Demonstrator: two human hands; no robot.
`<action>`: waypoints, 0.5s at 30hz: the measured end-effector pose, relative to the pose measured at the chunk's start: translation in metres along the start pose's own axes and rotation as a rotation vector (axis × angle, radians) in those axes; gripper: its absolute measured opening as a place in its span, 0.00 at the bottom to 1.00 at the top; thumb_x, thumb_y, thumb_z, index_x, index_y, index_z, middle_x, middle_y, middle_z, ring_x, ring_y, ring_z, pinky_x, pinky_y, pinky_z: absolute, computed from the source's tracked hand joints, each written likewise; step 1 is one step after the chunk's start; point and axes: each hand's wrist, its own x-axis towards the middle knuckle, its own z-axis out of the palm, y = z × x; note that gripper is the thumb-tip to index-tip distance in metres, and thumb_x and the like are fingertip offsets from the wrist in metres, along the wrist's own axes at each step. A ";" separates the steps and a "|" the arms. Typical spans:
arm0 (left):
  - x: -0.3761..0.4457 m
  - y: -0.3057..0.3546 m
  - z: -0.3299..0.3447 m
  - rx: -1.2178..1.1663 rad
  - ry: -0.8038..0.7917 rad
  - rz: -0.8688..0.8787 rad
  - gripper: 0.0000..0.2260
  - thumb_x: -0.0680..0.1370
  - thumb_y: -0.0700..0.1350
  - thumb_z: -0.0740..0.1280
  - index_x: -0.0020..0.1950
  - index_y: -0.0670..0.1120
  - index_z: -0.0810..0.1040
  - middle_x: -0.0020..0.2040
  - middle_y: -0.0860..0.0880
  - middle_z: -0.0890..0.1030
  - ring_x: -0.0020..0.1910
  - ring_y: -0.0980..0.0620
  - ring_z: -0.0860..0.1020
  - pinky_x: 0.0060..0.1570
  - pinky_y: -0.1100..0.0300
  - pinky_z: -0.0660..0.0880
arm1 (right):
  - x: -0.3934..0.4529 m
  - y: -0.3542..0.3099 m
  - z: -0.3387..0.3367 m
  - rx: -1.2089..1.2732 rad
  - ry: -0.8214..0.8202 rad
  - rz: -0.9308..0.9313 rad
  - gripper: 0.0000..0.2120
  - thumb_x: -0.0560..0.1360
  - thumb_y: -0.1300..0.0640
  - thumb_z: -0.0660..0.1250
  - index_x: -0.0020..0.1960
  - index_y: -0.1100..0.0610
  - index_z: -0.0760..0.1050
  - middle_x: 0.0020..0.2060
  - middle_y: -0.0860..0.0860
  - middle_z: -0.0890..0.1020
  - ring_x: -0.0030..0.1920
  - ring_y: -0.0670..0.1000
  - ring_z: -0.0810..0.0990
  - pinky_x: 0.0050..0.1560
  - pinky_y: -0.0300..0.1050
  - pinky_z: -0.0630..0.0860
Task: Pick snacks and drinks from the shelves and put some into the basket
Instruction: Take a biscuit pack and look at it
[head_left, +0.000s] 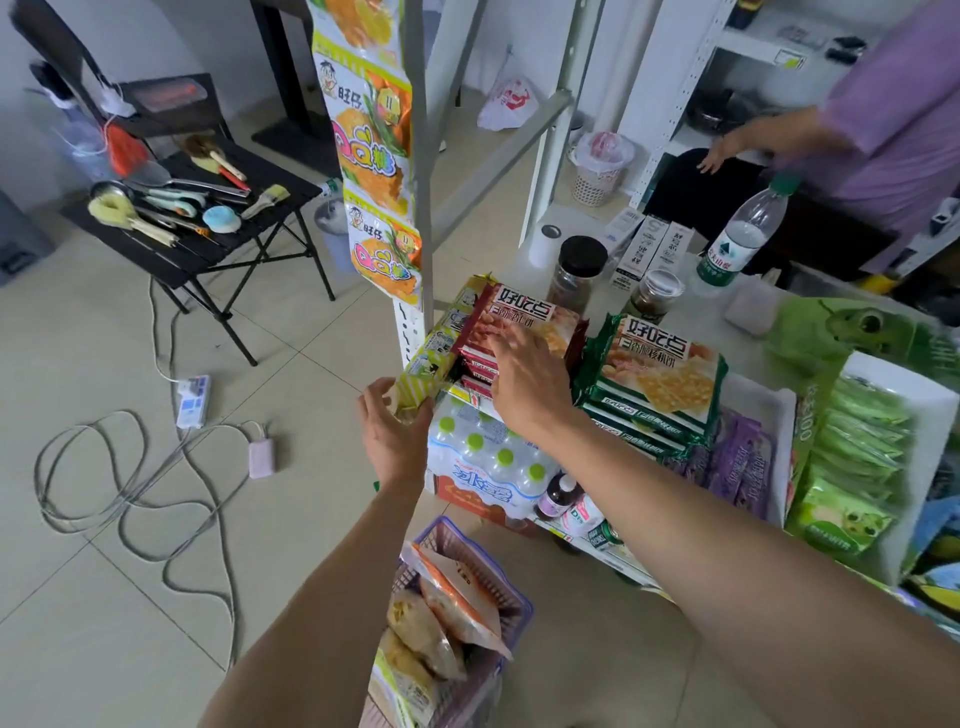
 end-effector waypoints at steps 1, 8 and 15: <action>0.001 -0.004 -0.001 -0.015 -0.031 -0.042 0.25 0.70 0.45 0.77 0.64 0.45 0.72 0.59 0.49 0.77 0.54 0.51 0.76 0.50 0.56 0.73 | 0.000 0.000 0.001 -0.004 -0.001 0.001 0.26 0.75 0.61 0.66 0.72 0.57 0.66 0.74 0.58 0.63 0.73 0.59 0.63 0.65 0.60 0.72; 0.019 0.002 0.003 -0.092 -0.219 -0.166 0.22 0.69 0.40 0.75 0.62 0.46 0.77 0.48 0.50 0.80 0.49 0.43 0.80 0.48 0.51 0.77 | 0.001 -0.001 0.000 0.006 0.016 0.008 0.25 0.76 0.62 0.65 0.72 0.57 0.66 0.74 0.57 0.63 0.74 0.58 0.62 0.67 0.59 0.71; -0.001 0.005 -0.036 -0.259 -0.204 -0.132 0.19 0.71 0.39 0.77 0.60 0.38 0.78 0.46 0.45 0.81 0.40 0.56 0.78 0.41 0.63 0.76 | 0.000 -0.004 -0.001 0.014 0.000 0.014 0.24 0.77 0.63 0.64 0.72 0.57 0.66 0.75 0.57 0.62 0.75 0.58 0.61 0.68 0.59 0.69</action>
